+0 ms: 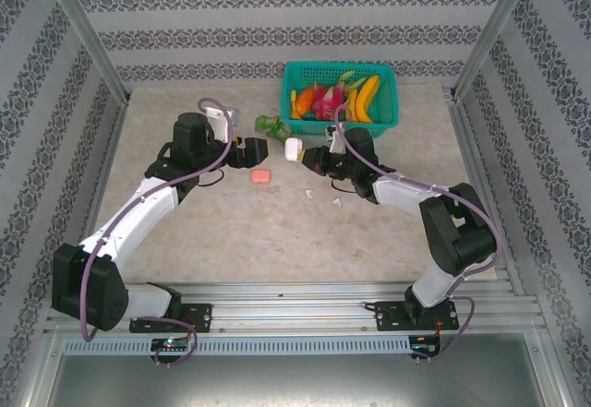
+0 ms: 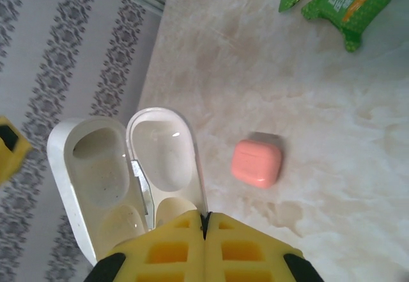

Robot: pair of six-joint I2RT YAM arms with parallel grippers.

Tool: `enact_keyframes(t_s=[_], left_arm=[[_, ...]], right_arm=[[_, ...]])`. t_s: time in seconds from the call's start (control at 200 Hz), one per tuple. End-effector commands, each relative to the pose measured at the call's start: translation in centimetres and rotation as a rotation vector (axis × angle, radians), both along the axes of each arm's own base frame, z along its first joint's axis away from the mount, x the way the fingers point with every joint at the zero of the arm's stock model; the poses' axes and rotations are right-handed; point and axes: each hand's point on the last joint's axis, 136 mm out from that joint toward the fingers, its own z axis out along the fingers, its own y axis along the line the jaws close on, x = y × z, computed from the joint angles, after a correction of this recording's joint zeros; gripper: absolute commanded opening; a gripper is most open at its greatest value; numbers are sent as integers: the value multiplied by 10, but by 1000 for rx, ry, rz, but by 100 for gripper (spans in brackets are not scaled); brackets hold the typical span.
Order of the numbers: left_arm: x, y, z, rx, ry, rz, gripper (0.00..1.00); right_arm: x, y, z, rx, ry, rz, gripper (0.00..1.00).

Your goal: Insert the wireless bluetooth earbuds into the charging case

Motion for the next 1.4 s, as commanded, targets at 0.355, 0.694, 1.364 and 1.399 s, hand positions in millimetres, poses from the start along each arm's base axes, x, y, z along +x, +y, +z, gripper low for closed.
enact_keyframes(t_s=[0.355,0.694,1.364,1.399], left_arm=[[-2,14,-4,326,122,-134,100],[-30,-26,-23,248,190,-496,100],[-26,-51,-54,153,282,-692,72],[-26,-52,-55,148,284,-693,71]], right_arm=[[-6,5,6,-471,-340,251,0],[-3,4,-13,-692,-557,348,0],[-23,24,10,-507,-643,477,0],[-24,24,12,-503,-643,474,0]])
